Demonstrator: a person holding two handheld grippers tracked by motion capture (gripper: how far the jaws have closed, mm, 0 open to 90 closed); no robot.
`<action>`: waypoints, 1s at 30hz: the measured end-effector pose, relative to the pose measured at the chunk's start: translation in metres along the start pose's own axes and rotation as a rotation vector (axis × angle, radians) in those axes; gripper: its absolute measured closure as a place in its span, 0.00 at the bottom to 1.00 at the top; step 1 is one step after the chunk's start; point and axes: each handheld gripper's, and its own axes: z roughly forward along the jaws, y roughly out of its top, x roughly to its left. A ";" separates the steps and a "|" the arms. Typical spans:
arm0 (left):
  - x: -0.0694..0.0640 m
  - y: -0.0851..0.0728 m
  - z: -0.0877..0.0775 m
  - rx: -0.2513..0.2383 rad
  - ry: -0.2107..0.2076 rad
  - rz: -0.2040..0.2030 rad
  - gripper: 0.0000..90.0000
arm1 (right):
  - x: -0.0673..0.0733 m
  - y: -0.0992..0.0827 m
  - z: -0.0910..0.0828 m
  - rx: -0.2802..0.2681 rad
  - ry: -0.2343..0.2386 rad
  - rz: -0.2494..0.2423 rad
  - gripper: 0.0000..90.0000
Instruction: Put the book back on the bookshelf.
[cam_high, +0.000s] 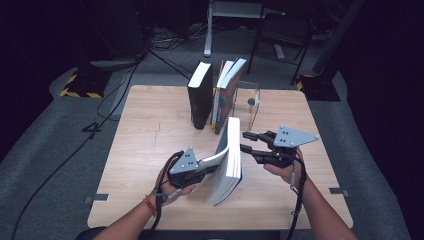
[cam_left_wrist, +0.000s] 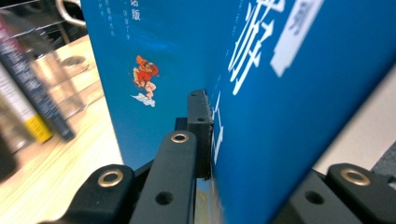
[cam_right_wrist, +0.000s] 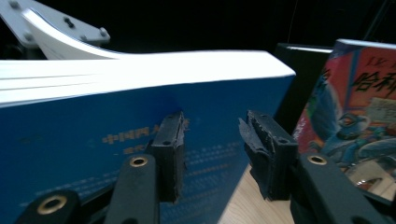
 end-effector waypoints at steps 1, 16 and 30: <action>0.001 0.002 0.004 -0.003 -0.006 0.007 0.94 | -0.002 0.001 -0.004 0.007 -0.020 0.001 0.64; 0.006 0.000 0.007 -0.007 0.026 0.016 0.93 | 0.008 -0.011 -0.011 0.050 -0.017 0.005 0.59; -0.003 -0.015 -0.019 0.046 0.079 0.044 0.73 | 0.026 -0.043 0.004 0.151 0.043 0.018 0.56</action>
